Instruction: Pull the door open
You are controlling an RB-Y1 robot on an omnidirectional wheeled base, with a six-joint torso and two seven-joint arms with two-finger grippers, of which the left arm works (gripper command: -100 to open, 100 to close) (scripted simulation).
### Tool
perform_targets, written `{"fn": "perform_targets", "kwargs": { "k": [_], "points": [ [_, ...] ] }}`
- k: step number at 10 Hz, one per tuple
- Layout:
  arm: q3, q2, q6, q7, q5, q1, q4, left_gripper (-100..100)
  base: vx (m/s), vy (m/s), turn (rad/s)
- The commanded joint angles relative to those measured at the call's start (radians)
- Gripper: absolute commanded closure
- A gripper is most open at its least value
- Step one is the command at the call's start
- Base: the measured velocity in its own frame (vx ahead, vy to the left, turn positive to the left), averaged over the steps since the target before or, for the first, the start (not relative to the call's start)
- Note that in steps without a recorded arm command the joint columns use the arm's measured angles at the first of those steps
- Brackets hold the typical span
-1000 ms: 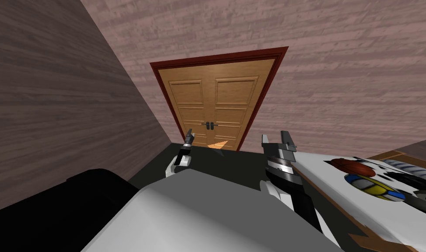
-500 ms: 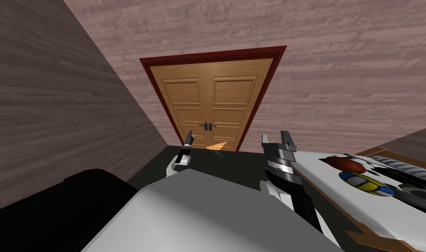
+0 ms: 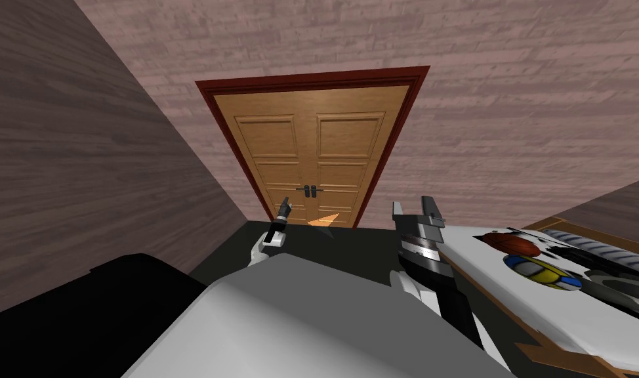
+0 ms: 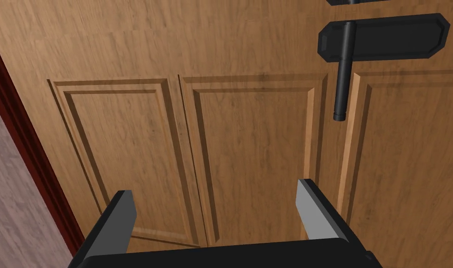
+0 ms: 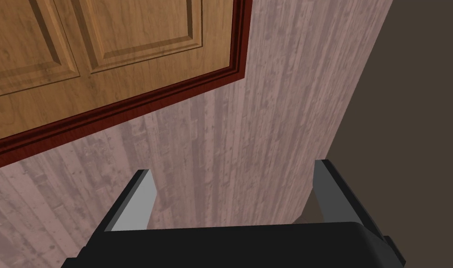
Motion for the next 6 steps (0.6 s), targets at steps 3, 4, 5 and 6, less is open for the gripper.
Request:
{"fn": "perform_targets", "kwargs": {
  "k": [3,4,5,6],
  "points": [
    [0.011,0.024,0.006,0.017,0.009,-0.041,0.097,-100,0.07,0.015,-0.065],
    [0.014,0.031,0.009,0.023,0.011,-0.052,0.125,-100,0.086,0.032,-0.07],
    [0.017,0.039,0.011,0.028,0.014,-0.063,0.152,-100,0.092,0.029,-0.075],
    [0.02,0.046,0.013,0.034,0.017,-0.073,0.179,-100,0.101,0.013,-0.073]
  ]
}}
